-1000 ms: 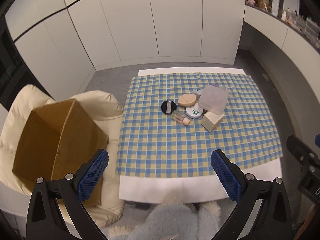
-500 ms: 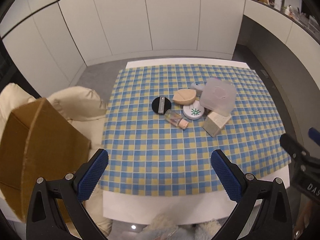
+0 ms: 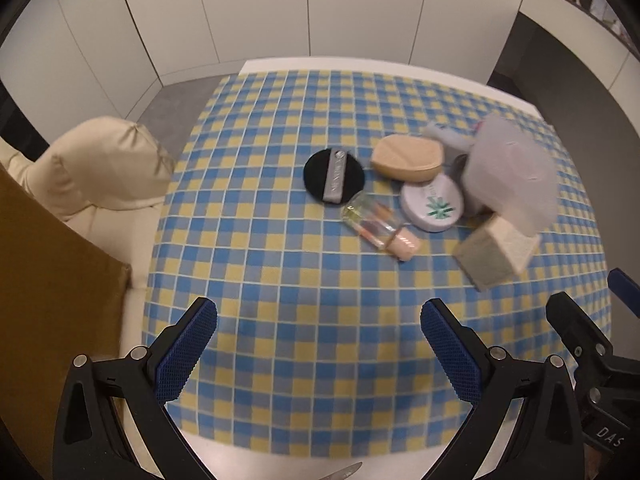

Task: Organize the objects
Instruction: 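Grasp the white printed box with the right tool while the left tool grasps the pink-capped bottle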

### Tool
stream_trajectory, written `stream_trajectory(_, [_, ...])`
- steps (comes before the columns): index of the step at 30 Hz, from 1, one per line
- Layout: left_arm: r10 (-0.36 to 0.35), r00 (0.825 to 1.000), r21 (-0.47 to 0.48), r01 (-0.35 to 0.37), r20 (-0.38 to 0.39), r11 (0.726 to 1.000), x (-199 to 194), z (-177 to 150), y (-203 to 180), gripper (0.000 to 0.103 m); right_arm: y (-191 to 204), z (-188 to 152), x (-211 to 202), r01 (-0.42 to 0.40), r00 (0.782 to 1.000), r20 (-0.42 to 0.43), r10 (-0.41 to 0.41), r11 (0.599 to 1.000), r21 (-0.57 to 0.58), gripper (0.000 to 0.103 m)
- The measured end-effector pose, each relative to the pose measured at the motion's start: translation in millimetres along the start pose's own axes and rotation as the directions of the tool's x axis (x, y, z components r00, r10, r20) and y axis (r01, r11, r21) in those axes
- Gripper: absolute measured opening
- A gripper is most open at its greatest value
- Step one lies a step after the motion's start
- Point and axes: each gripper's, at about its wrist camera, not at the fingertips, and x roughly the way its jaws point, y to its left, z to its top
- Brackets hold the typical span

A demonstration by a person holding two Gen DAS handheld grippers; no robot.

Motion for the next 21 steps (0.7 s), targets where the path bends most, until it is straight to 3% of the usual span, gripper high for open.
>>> stream_trajectory(4, [0.008,1.0,-0.008,-0.008,-0.017,1.0,23.7,0.8,4.1,0.1,10.1,3.9,34.0,-0.009,1.0,-0.014,0.009,0.999,-0.051,0.103])
stream_trajectory(7, [0.051,0.998,0.002,-0.051,-0.029,0.999,36.9,-2.3,6.7,0.099,19.0,5.6,62.9,-0.017,1.0,-0.027,0.015,0.995,-0.098,0.103])
stream_trajectory(10, [0.016,0.999,0.002,-0.016,-0.038,1.0,46.6,-2.1,8.0,0.099,22.3,6.9,82.8,0.008,1.0,-0.025,-0.011,0.993,-0.12,0.102])
stream_trajectory(13, [-0.006,1.0,0.02,0.006,-0.026,1.0,49.9,-1.1,6.0,0.099,19.4,10.0,93.6,0.002,1.0,-0.021,-0.004,0.995,-0.101,0.089])
stream_trajectory(15, [-0.061,0.998,0.047,0.061,-0.004,0.997,48.7,0.6,0.9,0.1,18.3,10.0,97.7,-0.009,1.0,-0.021,0.007,0.996,-0.089,0.07])
stream_trajectory(16, [-0.082,0.997,0.067,0.082,0.003,0.994,48.7,1.8,-2.8,0.1,17.0,8.5,98.6,-0.015,1.0,-0.023,0.013,0.996,-0.083,0.055])
stream_trajectory(18, [-0.09,0.996,0.112,0.088,0.009,0.99,53.1,7.2,-10.3,0.1,10.2,6.4,94.9,-0.047,0.999,-0.016,0.046,0.997,-0.059,0.054])
stream_trajectory(21, [-0.062,0.998,0.15,0.061,0.0,0.987,65.0,15.8,-18.9,0.101,-1.8,2.8,87.8,-0.02,1.0,0.004,0.02,0.999,-0.037,0.054])
